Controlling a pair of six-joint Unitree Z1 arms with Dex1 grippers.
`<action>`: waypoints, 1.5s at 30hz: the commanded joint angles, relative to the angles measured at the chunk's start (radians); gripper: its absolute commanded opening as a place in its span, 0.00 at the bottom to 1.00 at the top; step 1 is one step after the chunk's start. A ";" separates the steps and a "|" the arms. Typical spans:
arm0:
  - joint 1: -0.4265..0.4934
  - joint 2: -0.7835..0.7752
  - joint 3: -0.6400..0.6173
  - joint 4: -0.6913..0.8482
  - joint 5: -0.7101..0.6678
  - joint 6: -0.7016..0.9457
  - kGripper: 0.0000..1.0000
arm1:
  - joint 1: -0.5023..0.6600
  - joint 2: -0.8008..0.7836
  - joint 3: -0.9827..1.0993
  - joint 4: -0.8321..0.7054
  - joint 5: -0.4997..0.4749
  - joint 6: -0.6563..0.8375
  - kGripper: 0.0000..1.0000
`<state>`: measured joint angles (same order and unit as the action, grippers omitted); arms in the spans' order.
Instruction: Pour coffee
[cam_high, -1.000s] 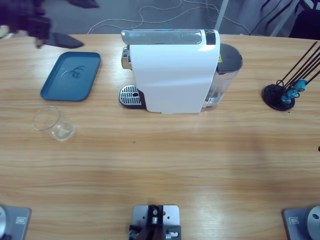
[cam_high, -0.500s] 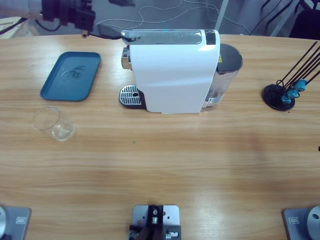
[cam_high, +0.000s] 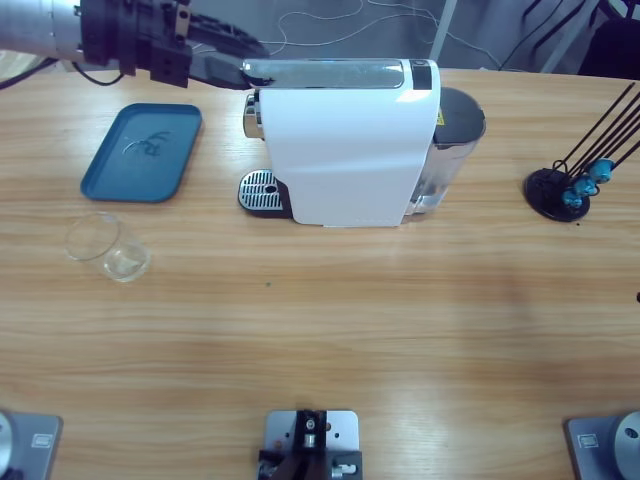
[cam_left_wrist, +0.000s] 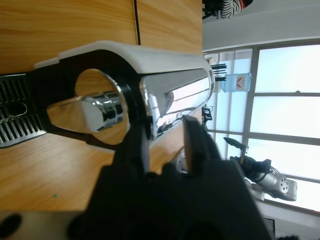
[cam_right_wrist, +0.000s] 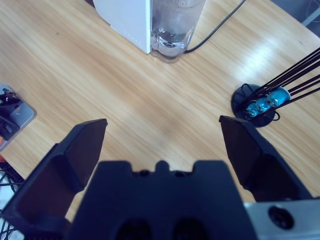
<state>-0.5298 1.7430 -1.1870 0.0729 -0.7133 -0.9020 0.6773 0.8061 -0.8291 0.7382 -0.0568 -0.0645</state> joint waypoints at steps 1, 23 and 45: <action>-0.016 -0.060 0.028 -0.110 -0.017 -0.037 0.00 | -0.005 0.005 0.008 0.012 -0.015 0.014 1.00; -0.263 -0.635 0.350 0.259 0.697 1.170 0.99 | -0.187 0.368 0.184 -0.344 -0.356 0.437 0.68; -0.263 -0.686 0.372 0.315 0.753 1.079 0.99 | -0.465 0.673 0.489 -1.165 -0.225 0.372 0.55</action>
<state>-0.7848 1.0220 -0.8332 0.3779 0.0266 0.2015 0.2790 1.3534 -0.3239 -0.3508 -0.3340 0.3396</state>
